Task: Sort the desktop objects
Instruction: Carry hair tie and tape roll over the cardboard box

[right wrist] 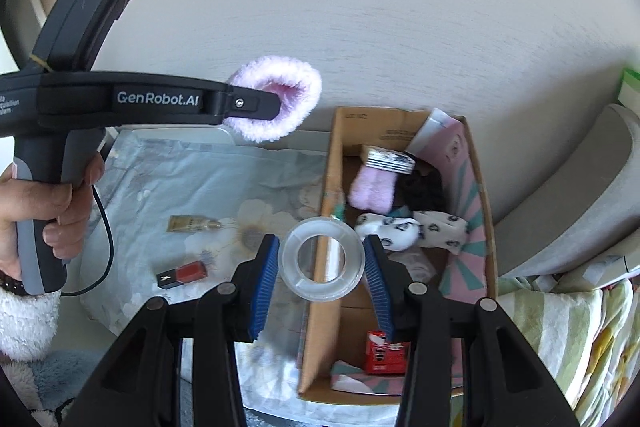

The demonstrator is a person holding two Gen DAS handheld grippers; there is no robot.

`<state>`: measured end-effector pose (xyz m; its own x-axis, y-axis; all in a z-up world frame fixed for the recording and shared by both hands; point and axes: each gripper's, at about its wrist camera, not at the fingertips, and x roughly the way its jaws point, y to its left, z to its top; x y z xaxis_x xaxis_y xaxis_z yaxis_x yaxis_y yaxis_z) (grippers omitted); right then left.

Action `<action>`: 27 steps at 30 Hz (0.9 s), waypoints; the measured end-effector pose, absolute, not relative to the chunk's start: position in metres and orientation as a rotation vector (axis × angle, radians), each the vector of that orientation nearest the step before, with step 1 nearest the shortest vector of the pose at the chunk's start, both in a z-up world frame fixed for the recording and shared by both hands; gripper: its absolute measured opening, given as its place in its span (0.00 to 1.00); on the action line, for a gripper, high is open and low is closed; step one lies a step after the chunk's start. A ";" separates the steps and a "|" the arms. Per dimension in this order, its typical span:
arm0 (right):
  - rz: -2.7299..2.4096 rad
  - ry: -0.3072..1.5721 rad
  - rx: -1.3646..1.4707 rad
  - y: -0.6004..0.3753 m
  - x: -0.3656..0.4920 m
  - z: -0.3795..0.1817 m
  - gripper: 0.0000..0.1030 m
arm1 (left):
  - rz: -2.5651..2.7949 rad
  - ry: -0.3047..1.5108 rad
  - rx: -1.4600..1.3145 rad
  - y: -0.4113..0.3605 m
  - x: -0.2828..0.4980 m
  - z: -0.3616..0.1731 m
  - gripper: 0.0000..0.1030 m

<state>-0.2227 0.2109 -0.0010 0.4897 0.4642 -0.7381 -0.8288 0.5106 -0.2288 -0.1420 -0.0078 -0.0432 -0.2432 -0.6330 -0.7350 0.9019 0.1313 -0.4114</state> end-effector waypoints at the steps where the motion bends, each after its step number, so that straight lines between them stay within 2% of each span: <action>1: 0.847 0.672 -0.625 0.208 -0.218 -0.001 0.39 | -1.496 1.069 0.348 -0.015 -0.148 -0.043 0.35; 10: 0.849 0.740 -0.612 0.195 -0.183 -0.012 0.39 | -1.502 1.095 0.404 -0.062 -0.178 -0.048 0.35; 15: 0.855 0.767 -0.638 0.194 -0.167 -0.023 0.39 | -1.469 1.146 0.464 -0.081 -0.190 -0.071 0.35; 27: 0.891 0.820 -0.702 0.198 -0.147 -0.046 0.39 | -1.423 1.159 0.527 -0.099 -0.202 -0.093 0.35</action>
<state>-0.1468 0.1981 -0.0460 0.3785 0.3833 -0.8425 -0.8712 0.4549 -0.1845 -0.2025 -0.0993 -0.0933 -0.2312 -0.4798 -0.8464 0.9259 0.1585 -0.3428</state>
